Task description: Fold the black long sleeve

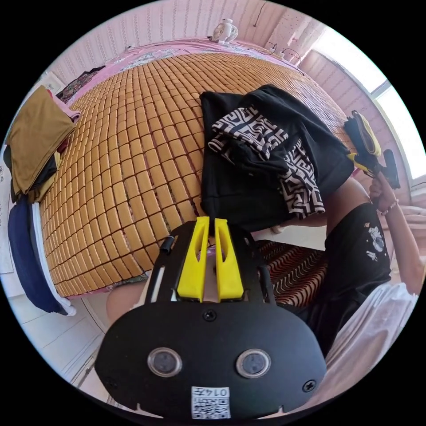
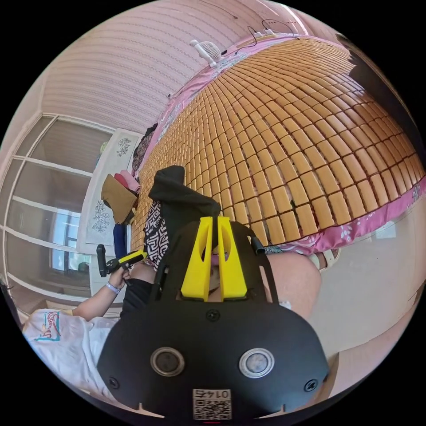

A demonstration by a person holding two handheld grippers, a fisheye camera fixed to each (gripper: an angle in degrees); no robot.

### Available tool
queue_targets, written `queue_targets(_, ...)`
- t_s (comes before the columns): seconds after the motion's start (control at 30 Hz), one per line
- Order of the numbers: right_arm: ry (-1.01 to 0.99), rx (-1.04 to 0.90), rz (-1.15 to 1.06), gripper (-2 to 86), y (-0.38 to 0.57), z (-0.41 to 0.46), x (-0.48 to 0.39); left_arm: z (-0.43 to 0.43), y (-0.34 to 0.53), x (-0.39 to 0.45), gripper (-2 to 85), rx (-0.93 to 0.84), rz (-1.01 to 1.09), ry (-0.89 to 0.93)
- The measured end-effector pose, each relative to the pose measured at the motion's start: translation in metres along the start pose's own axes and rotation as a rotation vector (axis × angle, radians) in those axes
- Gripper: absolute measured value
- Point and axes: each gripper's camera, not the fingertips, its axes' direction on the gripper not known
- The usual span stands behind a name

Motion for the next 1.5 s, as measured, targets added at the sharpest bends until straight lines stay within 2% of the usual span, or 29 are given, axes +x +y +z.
queue_targets(0.13, -0.05, 0.04, -0.024, 0.9, 0.026, -0.025, -0.001, -0.028, 0.028, 0.003, -0.6, 0.085, -0.029, 0.093)
queue_targets(0.2, -0.051, 0.04, -0.054, 0.9, 0.036, -0.038, -0.008, -0.064, 0.048, 0.002, -0.9, 0.227, -0.054, 0.182)
queue_targets(0.3, -0.077, 0.104, -0.151, 0.9, 0.044, -0.074, -0.031, -0.119, 0.066, 0.013, -1.0, 0.382, 0.001, 0.16)
queue_targets(0.43, -0.188, 0.303, -0.335, 0.8, 0.045, -0.151, -0.085, -0.197, 0.083, 0.028, -1.0, 0.561, 0.076, 0.124)
queue_targets(0.57, -0.135, 0.482, -0.587, 0.8, 0.06, -0.232, -0.169, -0.3, 0.122, 0.028, -1.0, 0.842, 0.041, 0.164)
queue_targets(0.7, -0.192, 0.622, -0.709, 0.8, 0.08, -0.301, -0.225, -0.395, 0.18, 0.053, -1.0, 1.068, 0.076, -0.038)
queue_targets(0.8, -0.115, 0.736, -0.756, 0.7, 0.102, -0.345, -0.269, -0.451, 0.223, 0.075, -1.0, 1.213, 0.109, -0.113)
queue_targets(0.93, -0.065, 0.782, -0.791, 0.7, 0.133, -0.383, -0.317, -0.492, 0.257, 0.106, -1.0, 1.244, 0.141, -0.223)
queue_targets(1.1, -0.121, 0.87, -0.848, 0.7, 0.184, -0.427, -0.332, -0.532, 0.326, 0.142, -1.0, 1.399, 0.186, -0.349)
queue_targets(1.27, -0.091, 0.943, -0.962, 0.7, 0.243, -0.463, -0.35, -0.56, 0.374, 0.17, -0.9, 1.483, 0.23, -0.4)
queue_targets(1.4, -0.142, 1.031, -1.082, 0.7, 0.287, -0.5, -0.373, -0.585, 0.428, 0.187, -0.9, 1.701, 0.213, -0.413)
queue_targets(1.5, -0.111, 1.121, -1.178, 0.8, 0.321, -0.528, -0.397, -0.602, 0.457, 0.196, -0.7, 1.798, 0.243, -0.421)
